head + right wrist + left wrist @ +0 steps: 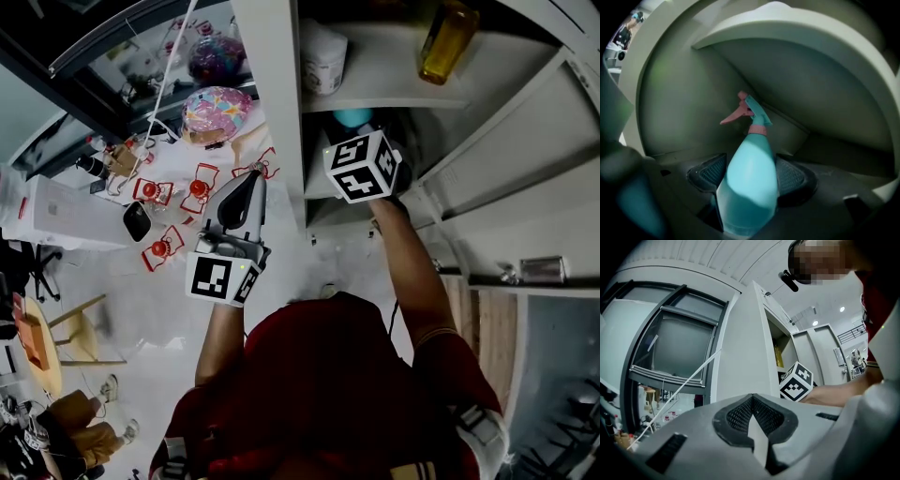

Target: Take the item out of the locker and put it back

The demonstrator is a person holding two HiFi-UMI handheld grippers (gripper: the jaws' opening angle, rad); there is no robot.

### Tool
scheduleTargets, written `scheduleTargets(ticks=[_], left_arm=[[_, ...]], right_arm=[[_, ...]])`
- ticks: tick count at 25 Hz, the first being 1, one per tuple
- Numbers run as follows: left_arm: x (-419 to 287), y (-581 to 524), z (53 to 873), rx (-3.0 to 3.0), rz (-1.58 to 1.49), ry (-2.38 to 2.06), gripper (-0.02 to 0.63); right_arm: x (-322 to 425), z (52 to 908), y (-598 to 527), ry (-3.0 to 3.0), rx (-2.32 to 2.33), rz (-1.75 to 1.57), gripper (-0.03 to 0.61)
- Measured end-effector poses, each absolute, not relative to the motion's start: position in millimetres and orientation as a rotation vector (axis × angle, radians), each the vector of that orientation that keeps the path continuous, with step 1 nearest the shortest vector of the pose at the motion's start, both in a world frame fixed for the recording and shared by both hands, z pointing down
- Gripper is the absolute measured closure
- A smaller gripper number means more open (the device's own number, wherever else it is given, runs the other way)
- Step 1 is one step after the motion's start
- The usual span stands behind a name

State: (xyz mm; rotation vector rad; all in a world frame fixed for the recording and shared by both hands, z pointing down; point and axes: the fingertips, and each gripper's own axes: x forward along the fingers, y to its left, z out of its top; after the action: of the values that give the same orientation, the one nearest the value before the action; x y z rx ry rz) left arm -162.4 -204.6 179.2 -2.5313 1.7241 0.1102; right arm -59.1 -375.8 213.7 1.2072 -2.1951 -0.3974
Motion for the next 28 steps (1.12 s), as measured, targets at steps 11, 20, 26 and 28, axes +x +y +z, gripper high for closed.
scheduleTargets(ticks=[11,20,26,28], left_arm=[[-159.7,-200.9,180.7,-2.559,0.125,1.691,0.607],[-154.9,-194.5,179.7,-2.585,0.140,1.650,0.607],[-150.9,-190.7,180.6,-2.601,0.148,1.630,0.607],[-149.4,-188.9,181.1,-2.605,0.147,1.625,0.607]], right_arm=[[-54.6,218.0,-356.0,-2.117,1.170,-0.452,0.258],[-44.3,225.2,-332.2,-2.071,1.168,-0.479,0.258],[-37.4,225.2,-314.7,-2.066,1.182,-0.503,0.259],[-35.3,224.9,-308.9,-2.064,1.186,-0.514,0.259]])
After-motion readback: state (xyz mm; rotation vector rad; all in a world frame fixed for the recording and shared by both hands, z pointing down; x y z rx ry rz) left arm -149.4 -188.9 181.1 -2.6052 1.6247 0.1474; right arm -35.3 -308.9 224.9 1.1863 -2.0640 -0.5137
